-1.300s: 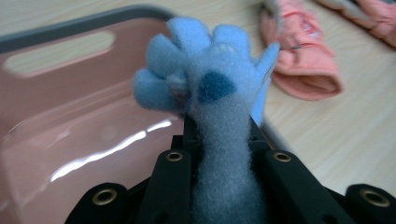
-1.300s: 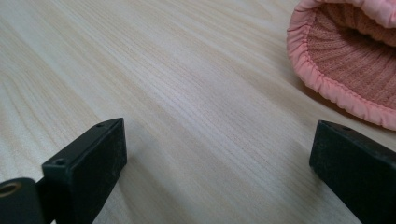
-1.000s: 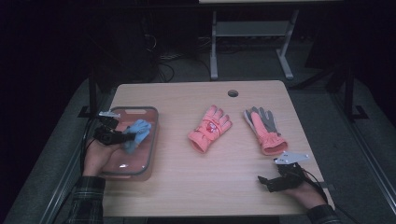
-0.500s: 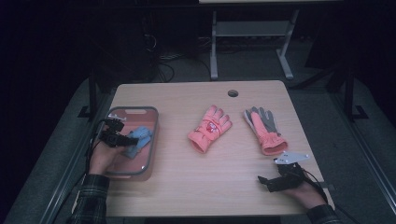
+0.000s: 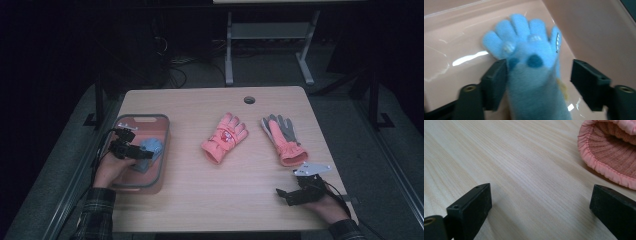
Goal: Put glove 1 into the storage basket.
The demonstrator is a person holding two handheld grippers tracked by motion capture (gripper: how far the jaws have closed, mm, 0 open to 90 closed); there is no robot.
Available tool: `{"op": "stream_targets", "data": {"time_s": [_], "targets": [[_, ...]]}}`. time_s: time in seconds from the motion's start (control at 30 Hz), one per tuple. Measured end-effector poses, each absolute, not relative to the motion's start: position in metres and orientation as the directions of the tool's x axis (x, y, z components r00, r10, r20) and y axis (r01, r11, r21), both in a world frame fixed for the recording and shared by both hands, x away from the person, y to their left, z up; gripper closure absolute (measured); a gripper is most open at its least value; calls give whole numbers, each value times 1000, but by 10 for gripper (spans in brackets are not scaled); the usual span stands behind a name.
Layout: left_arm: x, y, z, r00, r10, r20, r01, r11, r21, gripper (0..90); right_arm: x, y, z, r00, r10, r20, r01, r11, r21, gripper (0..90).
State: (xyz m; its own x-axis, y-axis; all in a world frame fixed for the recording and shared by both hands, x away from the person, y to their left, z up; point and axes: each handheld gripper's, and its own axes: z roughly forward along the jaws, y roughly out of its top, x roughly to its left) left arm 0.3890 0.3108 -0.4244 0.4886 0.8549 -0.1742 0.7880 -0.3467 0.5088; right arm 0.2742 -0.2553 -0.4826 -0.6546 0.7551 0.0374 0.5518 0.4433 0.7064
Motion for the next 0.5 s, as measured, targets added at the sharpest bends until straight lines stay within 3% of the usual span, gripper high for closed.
{"op": "stream_targets", "data": {"time_s": [0.17,0.5], "targets": [[387,311,-416,482,864,-148,766,-333,550,154,274,-255,-483,-654,755,38,552,443,706,37],[376,290,-386,561,813,-155,680,-346,647,152,274,-255,-483,-655,755,37,552,444,706,37]]}}
